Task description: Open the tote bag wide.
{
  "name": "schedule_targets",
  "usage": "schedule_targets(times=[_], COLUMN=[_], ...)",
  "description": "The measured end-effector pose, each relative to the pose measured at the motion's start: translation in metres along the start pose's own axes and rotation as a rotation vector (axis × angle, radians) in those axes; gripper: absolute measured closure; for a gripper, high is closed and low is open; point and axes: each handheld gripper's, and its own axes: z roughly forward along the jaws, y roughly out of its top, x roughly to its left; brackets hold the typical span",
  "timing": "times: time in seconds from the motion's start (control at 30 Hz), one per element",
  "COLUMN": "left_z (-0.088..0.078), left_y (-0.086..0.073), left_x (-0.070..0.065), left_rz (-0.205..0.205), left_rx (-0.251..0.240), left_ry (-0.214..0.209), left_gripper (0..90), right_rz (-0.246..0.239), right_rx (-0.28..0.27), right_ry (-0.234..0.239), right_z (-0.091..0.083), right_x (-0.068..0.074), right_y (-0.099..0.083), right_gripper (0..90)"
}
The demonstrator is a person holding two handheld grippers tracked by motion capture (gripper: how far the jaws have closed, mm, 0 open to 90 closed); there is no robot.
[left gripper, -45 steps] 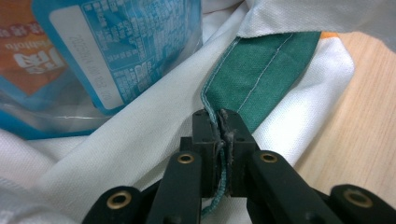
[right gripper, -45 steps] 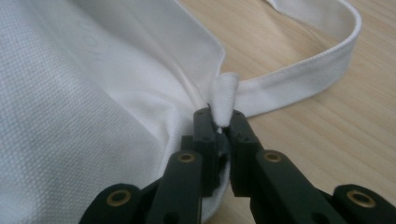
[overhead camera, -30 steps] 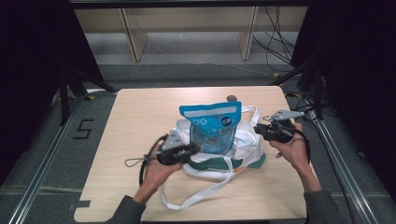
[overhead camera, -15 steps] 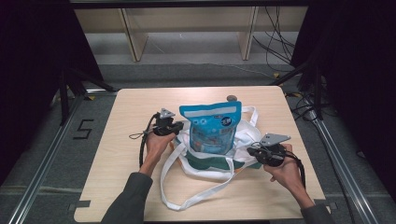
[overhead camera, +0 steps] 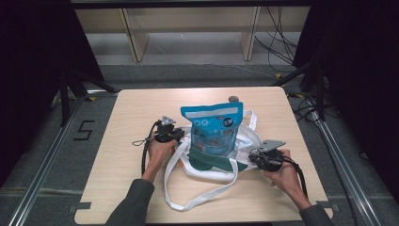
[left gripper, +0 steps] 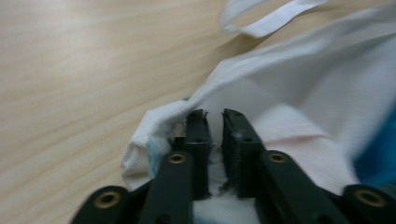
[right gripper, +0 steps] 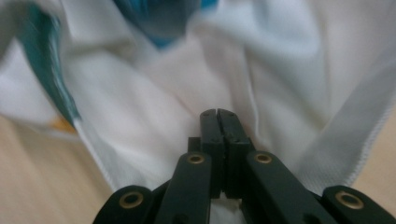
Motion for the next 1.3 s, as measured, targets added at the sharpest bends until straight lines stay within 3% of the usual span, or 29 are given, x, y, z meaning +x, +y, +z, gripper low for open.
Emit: schedule_targets(times=[0.07, 0.1, 0.17, 0.2, 0.27, 0.3, 0.4, 0.43, 0.47, 0.57, 0.6, 0.67, 0.7, 0.73, 0.77, 0.8, 0.83, 0.9, 0.97, 1.03, 1.17, 1.3], left_z=[-0.019, -0.026, -0.041, -0.046, -0.049, -0.048, -0.044, -0.041, -0.036, -0.026, -0.026, -0.026, -0.025, -0.025, -0.025, -0.026, -0.028, -0.029, -0.028, -0.029, -0.041, -0.055], left_y=[0.005, 0.007, 0.011, 0.012, 0.008, 0.003, -0.010, -0.017, -0.026, -0.044, -0.046, -0.047, -0.050, -0.052, -0.052, -0.050, -0.049, -0.047, -0.046, -0.044, -0.037, -0.034], left_x=[-0.006, -0.009, -0.021, -0.029, -0.043, -0.050, -0.063, -0.066, -0.070, -0.077, -0.078, -0.079, -0.079, -0.081, -0.082, -0.082, -0.084, -0.084, -0.081, -0.080, -0.082, -0.083], left_rz=[0.020, 0.028, 0.017, 0.056, 0.072, 0.060, 0.116, 0.123, 0.153, 0.222, 0.225, 0.249, 0.261, 0.269, 0.267, 0.282, 0.288, 0.284, 0.272, 0.240, 0.196, 0.152], left_rx=[-0.036, -0.039, -0.059, -0.047, -0.033, -0.035, 0.026, 0.047, 0.084, 0.135, 0.130, 0.132, 0.128, 0.127, 0.121, 0.128, 0.121, 0.100, 0.089, 0.065, 0.008, -0.031], left_ry=[0.002, -0.004, -0.046, -0.053, -0.094, -0.134, -0.154, -0.171, -0.175, -0.158, -0.151, -0.144, -0.135, -0.127, -0.123, -0.114, -0.106, -0.110, -0.108, -0.107, -0.144, -0.181], left_gripper=[72.4, 72.7, 73.5, 73.8, 74.1, 74.2, 74.4, 74.4, 74.7, 76.1, 76.4, 76.6, 76.7, 77.1, 77.2, 77.2, 77.3, 76.6, 74.9, 73.3, 72.0, 69.5], right_rz=[-0.021, -0.004, 0.009, 0.034, 0.029, 0.058, 0.096, 0.140, 0.118, 0.178, 0.188, 0.214, 0.228, 0.203, 0.187, 0.211, 0.171, 0.167, 0.177, 0.154, 0.150, 0.147], right_rx=[-0.087, -0.114, -0.141, -0.151, -0.161, -0.156, -0.155, -0.129, -0.118, -0.016, -0.025, 0.018, -0.003, -0.003, 0.035, 0.012, 0.024, 0.039, -0.013, -0.066, -0.102, -0.113], right_ry=[-0.004, 0.008, 0.023, 0.011, -0.001, -0.001, -0.021, -0.017, -0.036, -0.077, -0.085, -0.062, -0.061, -0.077, -0.081, -0.085, -0.103, -0.105, -0.097, -0.078, -0.058, -0.043], right_z=[-0.012, -0.016, -0.018, -0.017, -0.015, -0.013, 0.001, 0.005, 0.013, 0.035, 0.045, 0.055, 0.059, 0.060, 0.058, 0.060, 0.059, 0.049, 0.036, 0.025, 0.007, 0.000], right_x=[-0.005, -0.008, -0.016, -0.019, -0.030, -0.034, -0.055, -0.057, -0.064, -0.077, -0.083, -0.088, -0.086, -0.084, -0.083, -0.080, -0.081, -0.079, -0.078, -0.077, -0.071, -0.067], right_y=[0.014, 0.021, 0.030, 0.036, 0.044, 0.047, 0.050, 0.048, 0.045, 0.030, 0.022, 0.011, 0.010, 0.011, 0.013, 0.013, 0.014, 0.019, 0.024, 0.028, 0.030, 0.030], right_gripper=[90.0, 90.0, 90.0, 90.0, 90.0, 90.0, 90.0, 90.0, 90.0, 90.0, 90.0, 90.0, 90.0, 90.0, 90.0, 90.0, 90.0, 90.0, 88.0, 86.7, 86.2, 85.6])
